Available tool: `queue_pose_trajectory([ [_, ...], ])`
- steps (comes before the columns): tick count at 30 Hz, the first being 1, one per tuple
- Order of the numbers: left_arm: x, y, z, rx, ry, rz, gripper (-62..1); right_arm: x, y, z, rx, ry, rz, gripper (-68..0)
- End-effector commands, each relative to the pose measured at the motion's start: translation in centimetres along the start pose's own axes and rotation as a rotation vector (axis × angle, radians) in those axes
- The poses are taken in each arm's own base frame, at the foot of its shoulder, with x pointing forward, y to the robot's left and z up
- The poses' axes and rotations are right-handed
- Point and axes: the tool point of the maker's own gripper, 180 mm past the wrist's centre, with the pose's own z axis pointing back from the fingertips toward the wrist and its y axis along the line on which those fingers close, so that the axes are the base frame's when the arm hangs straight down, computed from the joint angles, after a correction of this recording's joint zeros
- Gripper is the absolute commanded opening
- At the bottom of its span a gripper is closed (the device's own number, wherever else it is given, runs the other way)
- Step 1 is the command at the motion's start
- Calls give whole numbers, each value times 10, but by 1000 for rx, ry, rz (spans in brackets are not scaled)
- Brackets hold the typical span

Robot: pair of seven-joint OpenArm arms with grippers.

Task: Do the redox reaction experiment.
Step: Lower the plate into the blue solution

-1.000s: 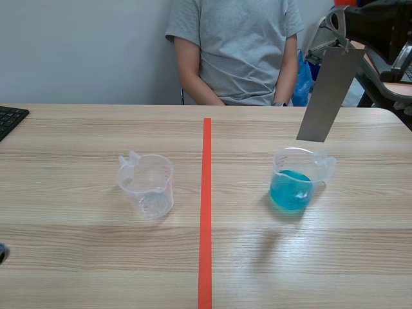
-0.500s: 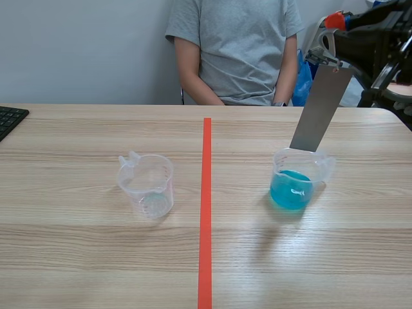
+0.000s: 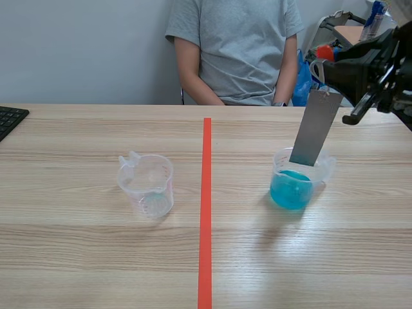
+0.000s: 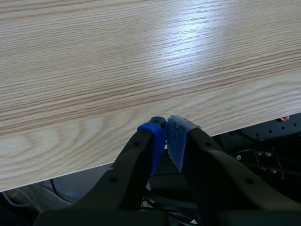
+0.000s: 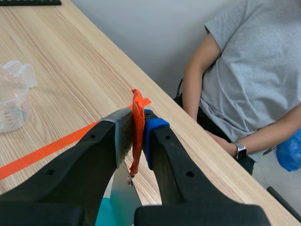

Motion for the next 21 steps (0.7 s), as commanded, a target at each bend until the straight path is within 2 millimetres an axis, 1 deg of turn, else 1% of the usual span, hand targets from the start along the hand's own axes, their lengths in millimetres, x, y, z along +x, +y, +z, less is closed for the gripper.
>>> queue_pose_trajectory([
  [1, 7, 3, 0, 1, -23, -4, -558, 13, -6, -1, -1, -47, 13, -662],
  [15, 7, 3, 0, 1, -23, -6, -558, -33, 3, -21, 30, 21, -52, -662],
  [21, 7, 3, 0, 1, -23, -6, -558, -43, 11, -24, 51, 43, -46, -662],
])
